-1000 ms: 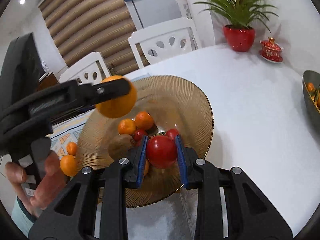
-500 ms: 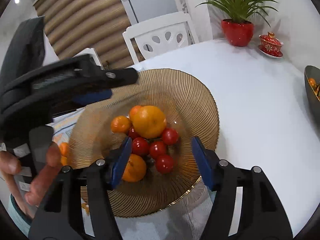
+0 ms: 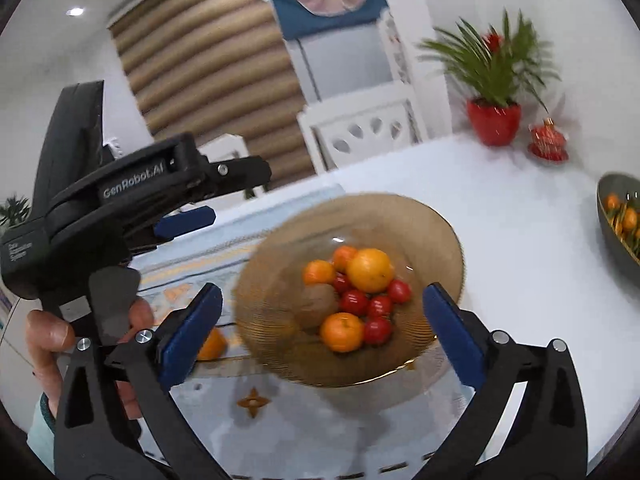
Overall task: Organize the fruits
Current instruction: 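Carry the tomato and large orange into the amber glass bowl and open both tools, then move both open tools back to the remaining fruit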
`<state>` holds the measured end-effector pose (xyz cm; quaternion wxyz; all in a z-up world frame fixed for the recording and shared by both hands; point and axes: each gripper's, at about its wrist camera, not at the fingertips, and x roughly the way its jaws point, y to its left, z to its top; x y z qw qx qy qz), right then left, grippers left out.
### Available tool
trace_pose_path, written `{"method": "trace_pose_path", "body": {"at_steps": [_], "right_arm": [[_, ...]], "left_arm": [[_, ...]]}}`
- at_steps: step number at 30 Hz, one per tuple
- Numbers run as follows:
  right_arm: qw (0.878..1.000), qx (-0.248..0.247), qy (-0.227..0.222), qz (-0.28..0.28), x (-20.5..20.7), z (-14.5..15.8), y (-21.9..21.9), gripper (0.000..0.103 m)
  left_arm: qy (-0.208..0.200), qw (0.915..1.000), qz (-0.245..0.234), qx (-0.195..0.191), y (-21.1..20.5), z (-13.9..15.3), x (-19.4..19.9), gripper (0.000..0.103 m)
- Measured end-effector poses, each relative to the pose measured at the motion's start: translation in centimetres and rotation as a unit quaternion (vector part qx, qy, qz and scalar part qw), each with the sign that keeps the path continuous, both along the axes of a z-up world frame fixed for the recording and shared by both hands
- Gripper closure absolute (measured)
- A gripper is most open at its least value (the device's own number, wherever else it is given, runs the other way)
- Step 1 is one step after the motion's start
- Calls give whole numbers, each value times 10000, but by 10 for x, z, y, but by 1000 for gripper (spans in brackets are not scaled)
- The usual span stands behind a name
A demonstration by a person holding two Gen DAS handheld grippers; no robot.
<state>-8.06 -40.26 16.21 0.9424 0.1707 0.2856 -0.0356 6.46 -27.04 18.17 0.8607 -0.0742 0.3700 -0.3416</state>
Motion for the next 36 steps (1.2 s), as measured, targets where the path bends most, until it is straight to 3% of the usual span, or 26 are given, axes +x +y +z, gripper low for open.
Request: {"method": "trace_pose_path", "body": {"at_steps": [4,8,11,14,17,21,23,26,29,33,36], "right_arm": [[9994,-208,-138,255,-11,17,35,3],[9983,-298,-89,487,-12,12,67,3],[9972,-237,58,704,-8,0,91,3],[9961,-7,141,876,-9,-12,112,3],[9949,123,226,974,-12,-23,133,3],[9951,49,311,935,-13,-45,157,3],[9961,-84,476,741,-10,-67,165,3],[9939,302,859,627,-1,-103,165,3],[9926,232,1080,502,7,-125,169,3],[9933,-400,1042,304,12,-135,174,3],[9929,-250,1103,358,13,-139,170,3]], "left_arm": [[-328,9992,218,-20,34,22,-25,7],[-636,9964,554,-70,88,32,-50,7],[-852,9918,943,-116,145,29,-67,8],[-1149,9863,1181,93,186,12,-88,11],[-889,9855,1411,302,226,-26,-96,11],[-293,9856,1650,219,265,-76,-94,11],[-213,9833,1743,481,270,-101,-95,11],[-143,9796,1802,879,272,-133,-96,11],[-34,9774,1833,1051,275,-151,-95,10],[151,9850,1553,732,284,-157,-96,8],[116,9826,1717,702,287,-158,-95,8]]}}
